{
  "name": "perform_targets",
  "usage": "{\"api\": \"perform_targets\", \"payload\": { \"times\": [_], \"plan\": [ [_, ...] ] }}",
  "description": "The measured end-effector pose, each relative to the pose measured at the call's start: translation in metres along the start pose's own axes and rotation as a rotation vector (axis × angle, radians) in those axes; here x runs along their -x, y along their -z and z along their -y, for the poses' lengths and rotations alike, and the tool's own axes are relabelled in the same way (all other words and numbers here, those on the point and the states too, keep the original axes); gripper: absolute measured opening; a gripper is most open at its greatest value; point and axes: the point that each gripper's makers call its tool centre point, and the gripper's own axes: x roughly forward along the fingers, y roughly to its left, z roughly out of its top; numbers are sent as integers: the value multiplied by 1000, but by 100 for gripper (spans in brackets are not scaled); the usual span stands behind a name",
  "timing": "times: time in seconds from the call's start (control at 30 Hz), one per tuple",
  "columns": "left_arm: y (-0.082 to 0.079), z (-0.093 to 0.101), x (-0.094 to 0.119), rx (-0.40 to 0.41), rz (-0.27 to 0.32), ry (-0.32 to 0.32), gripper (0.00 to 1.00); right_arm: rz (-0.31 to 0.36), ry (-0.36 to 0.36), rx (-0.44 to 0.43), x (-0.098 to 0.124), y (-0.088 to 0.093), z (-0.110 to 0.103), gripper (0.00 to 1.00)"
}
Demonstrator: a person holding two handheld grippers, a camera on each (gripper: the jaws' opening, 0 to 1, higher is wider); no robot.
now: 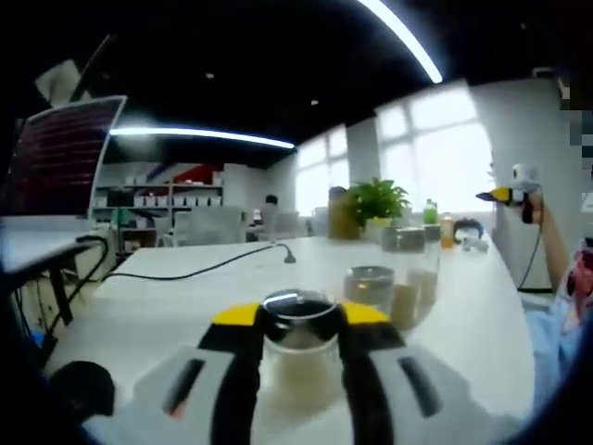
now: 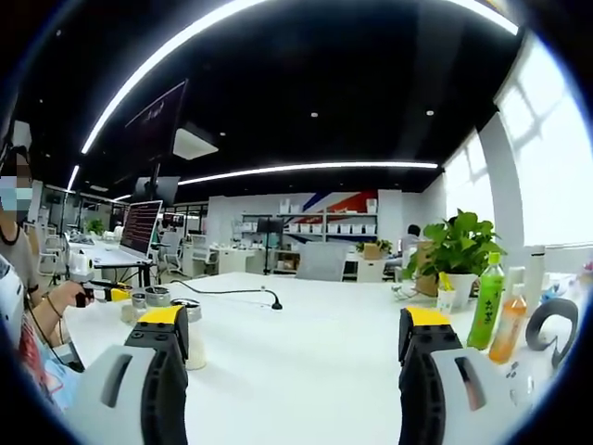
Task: Rotate the seasoning bottle until the label or dispensing opening points toward the visible target arrow and the bottle remains upright within the marked orientation range
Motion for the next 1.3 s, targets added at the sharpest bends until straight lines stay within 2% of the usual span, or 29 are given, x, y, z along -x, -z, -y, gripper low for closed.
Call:
{"api": "perform_targets", "payload": {
  "times": [0.17, 0.67, 0.93, 1.07, 1.3],
  "plan": [
    [1, 0, 0, 3, 4, 49, 33, -9, -6, 7, -1, 2, -1, 97],
    [2, 3, 2, 19, 2, 252, 33, -16, -11, 4, -1, 4, -4, 97],
    [2, 4, 1, 16, -16, 314, 33, -28, -12, -2, -6, 7, -3, 97],
    [2, 5, 0, 17, -7, 345, 33, -43, -36, 2, -8, 12, -9, 96],
    [2, 10, 0, 11, -9, 412, 33, -39, -26, 5, -6, 11, -6, 96]
  ]
}}
